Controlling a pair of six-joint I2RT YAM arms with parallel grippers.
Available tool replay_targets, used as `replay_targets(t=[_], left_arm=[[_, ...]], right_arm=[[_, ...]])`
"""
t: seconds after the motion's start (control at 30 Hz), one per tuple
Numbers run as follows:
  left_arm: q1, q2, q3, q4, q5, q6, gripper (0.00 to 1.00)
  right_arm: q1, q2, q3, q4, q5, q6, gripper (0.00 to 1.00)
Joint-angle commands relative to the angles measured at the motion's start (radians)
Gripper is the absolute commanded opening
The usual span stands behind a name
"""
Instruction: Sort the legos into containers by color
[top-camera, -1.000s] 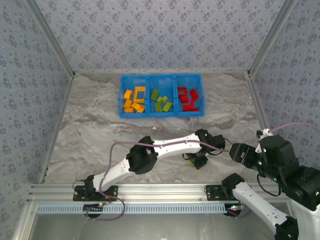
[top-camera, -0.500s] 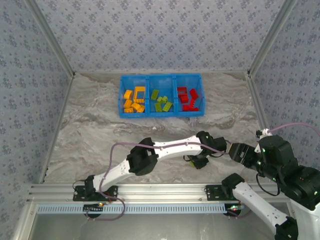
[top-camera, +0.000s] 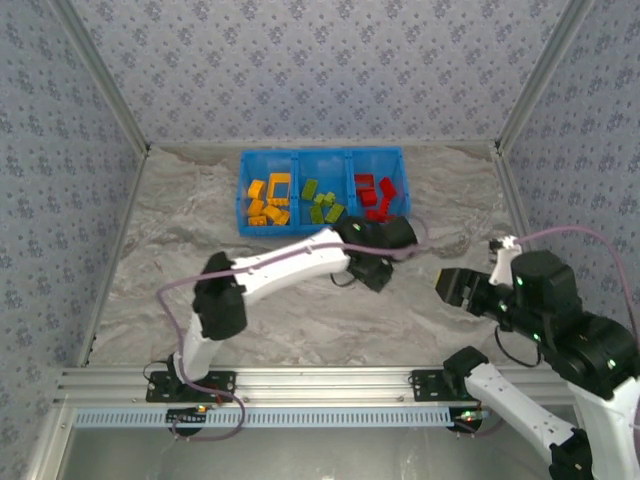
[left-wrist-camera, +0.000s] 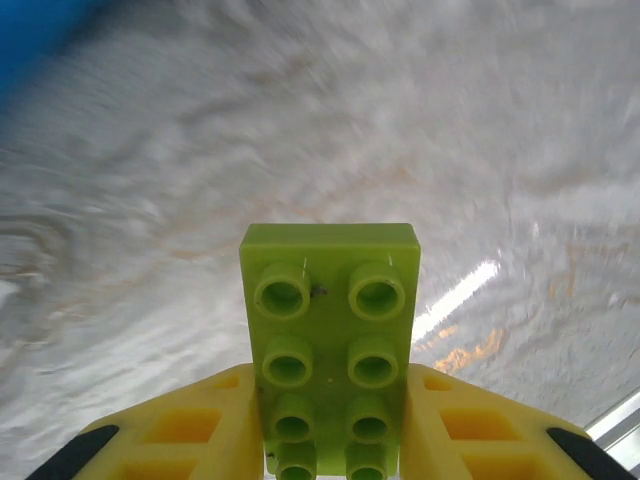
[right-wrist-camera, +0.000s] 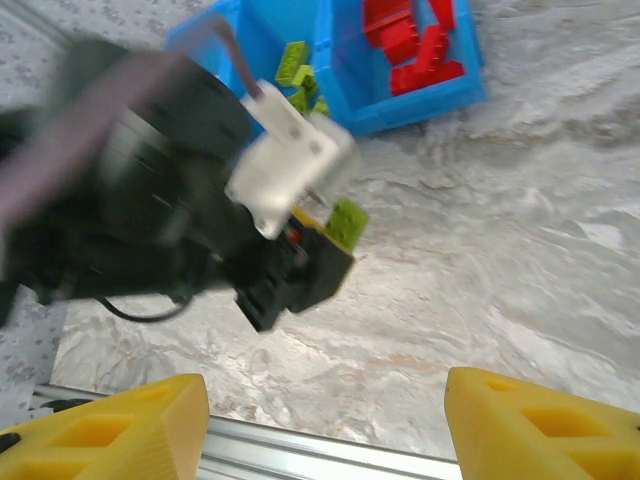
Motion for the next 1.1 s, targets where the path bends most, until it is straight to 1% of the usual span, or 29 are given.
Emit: replay_targets(t=[0.0, 0.13, 0.27, 0.33, 0.43, 0.47, 0.53, 0.63, 0.7, 0.77, 0.83, 0.97, 1.07], left_arm=[[0.104, -0.061, -0.066, 0.044, 0.049, -0.034, 0.34], [0.248, -0.081, -0.084, 0.115, 0.104, -0.033, 0.34], [0.387, -0.028, -0.063, 0.244, 0.223, -0.043, 0.34], [0.438, 0.026, -0.016, 0.284, 0.258, -0.056, 0.33], [0.497, 0.128, 0.103, 0.305, 0.298, -0.073, 0.33], [0.513, 0.169, 0.158, 0.299, 0.315, -0.080, 0.33], [0.537, 0.251, 0.257, 0.284, 0.337, -0.093, 0.33], [0.564, 0.365, 0.404, 0.261, 0.372, -0.119, 0.33], [0.576, 0.428, 0.486, 0.248, 0.383, -0.132, 0.33], [0.585, 0.477, 0.541, 0.241, 0.392, -0.145, 0.33], [0.594, 0.509, 0.566, 0.246, 0.410, -0.162, 0.33], [0.602, 0.540, 0.568, 0.267, 0.432, -0.184, 0.35], [0.603, 0.559, 0.569, 0.272, 0.446, -0.192, 0.38]], right_arm=[[-0.004, 0.075, -0.049, 0.185, -0.087, -0.062, 0.66], [0.001, 0.153, -0.091, 0.325, -0.120, -0.079, 0.66], [0.047, 0.230, -0.173, 0.479, -0.108, -0.102, 0.66], [0.099, 0.267, -0.217, 0.565, -0.076, -0.130, 0.67], [0.207, 0.340, -0.243, 0.649, 0.015, -0.205, 0.67], [0.244, 0.364, -0.251, 0.704, 0.052, -0.229, 0.67], [0.302, 0.409, -0.269, 0.768, 0.118, -0.263, 0.68], [0.406, 0.458, -0.301, 0.868, 0.332, -0.320, 0.69], [0.474, 0.505, -0.306, 0.912, 0.525, -0.358, 0.70], [0.501, 0.552, -0.296, 0.920, 0.612, -0.367, 0.70], [0.507, 0.584, -0.284, 0.916, 0.639, -0.351, 0.70], [0.514, 0.601, -0.276, 0.916, 0.635, -0.316, 0.70], [0.514, 0.598, -0.275, 0.902, 0.626, -0.298, 0.70]])
